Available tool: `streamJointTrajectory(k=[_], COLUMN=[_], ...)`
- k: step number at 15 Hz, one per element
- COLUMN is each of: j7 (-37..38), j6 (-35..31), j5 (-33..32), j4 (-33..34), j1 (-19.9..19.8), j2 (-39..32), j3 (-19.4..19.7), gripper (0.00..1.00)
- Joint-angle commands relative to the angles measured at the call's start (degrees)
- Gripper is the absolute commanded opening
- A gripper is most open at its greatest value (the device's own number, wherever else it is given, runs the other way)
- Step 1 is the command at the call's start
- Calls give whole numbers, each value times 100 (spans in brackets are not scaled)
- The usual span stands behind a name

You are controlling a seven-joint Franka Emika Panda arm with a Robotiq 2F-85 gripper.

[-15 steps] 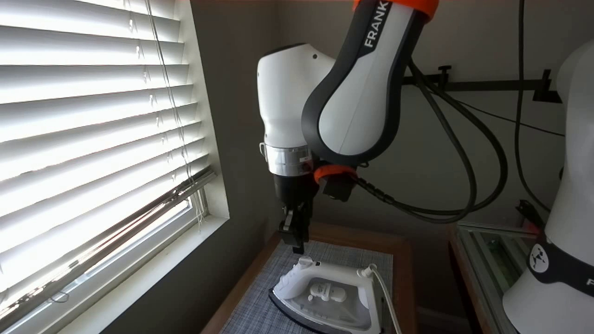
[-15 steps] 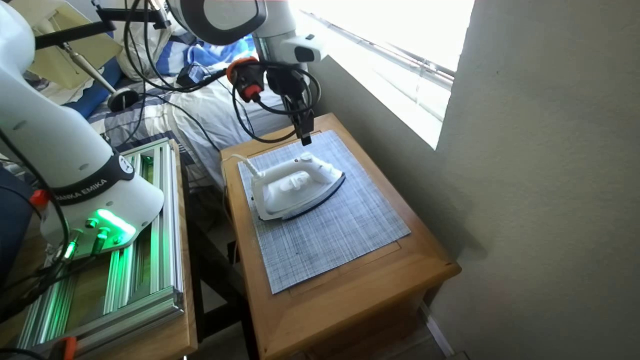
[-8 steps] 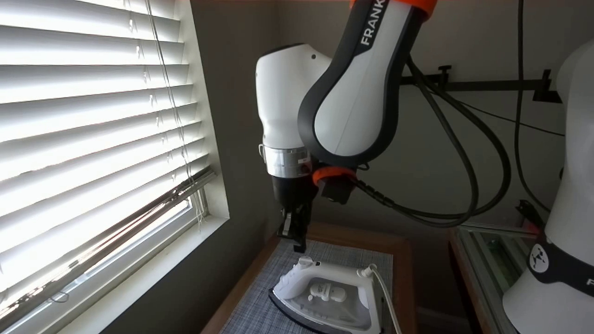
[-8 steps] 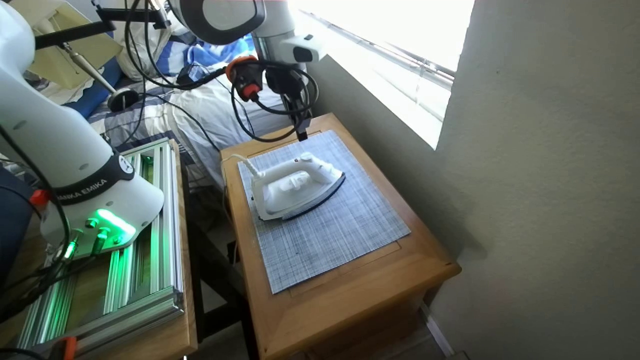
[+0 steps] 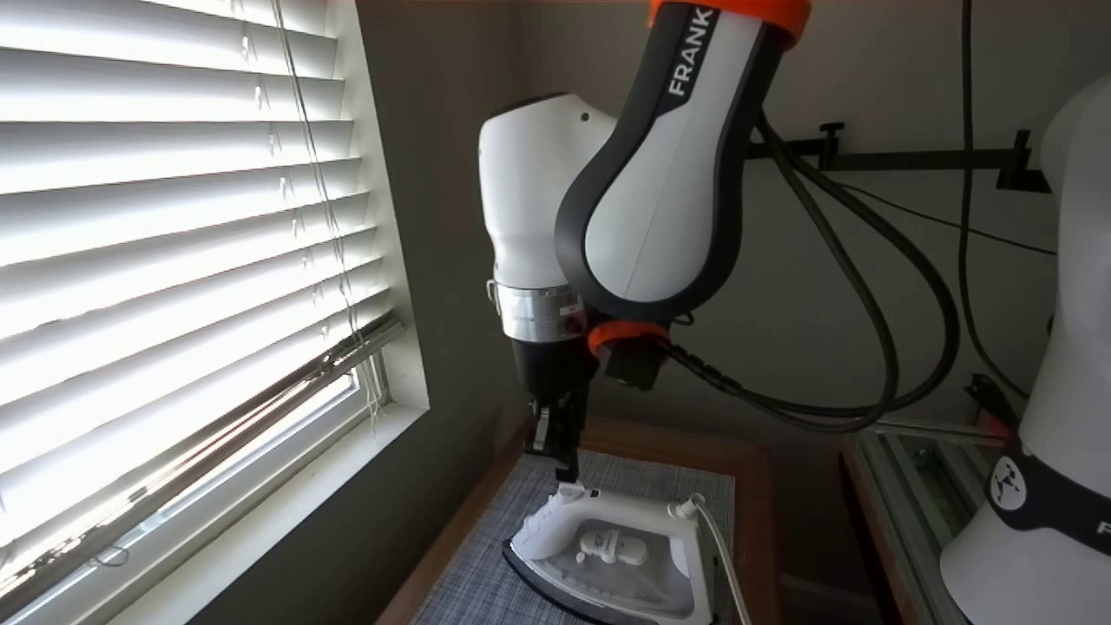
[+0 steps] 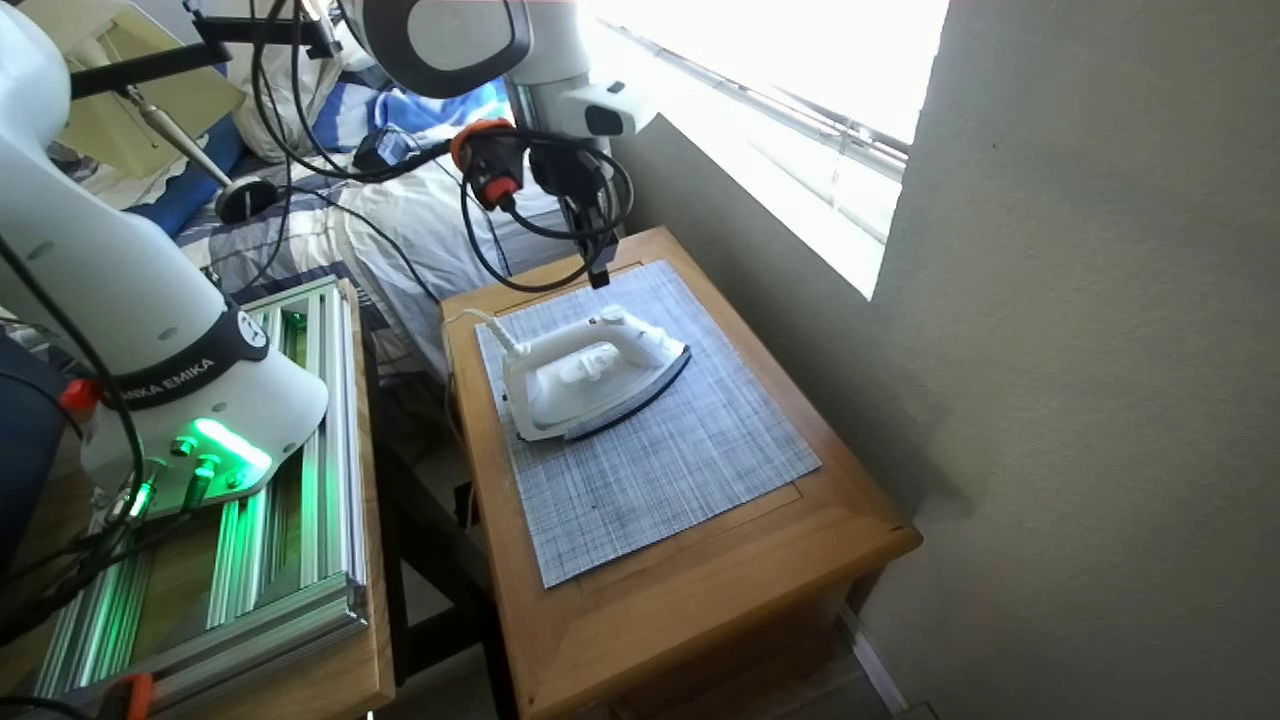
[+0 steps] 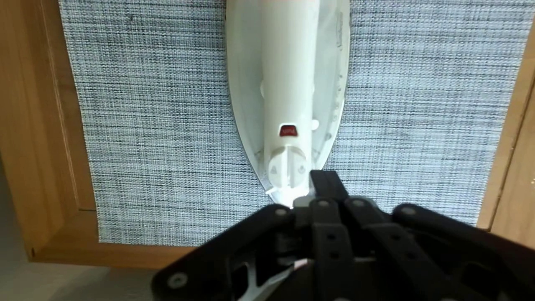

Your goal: Rotate the iron to face the window then press the button on the handle.

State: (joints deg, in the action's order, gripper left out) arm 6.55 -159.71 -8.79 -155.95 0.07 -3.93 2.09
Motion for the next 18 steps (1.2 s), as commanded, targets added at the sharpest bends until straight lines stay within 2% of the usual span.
streamJointTrajectory(k=[1,18], j7=[-170,-356], j6=[-11,-494], j5=[110,-101], j4=[-11,59], j1=[-33,-9], j2=[-103,-491], j3=[-12,99], gripper=[0,0])
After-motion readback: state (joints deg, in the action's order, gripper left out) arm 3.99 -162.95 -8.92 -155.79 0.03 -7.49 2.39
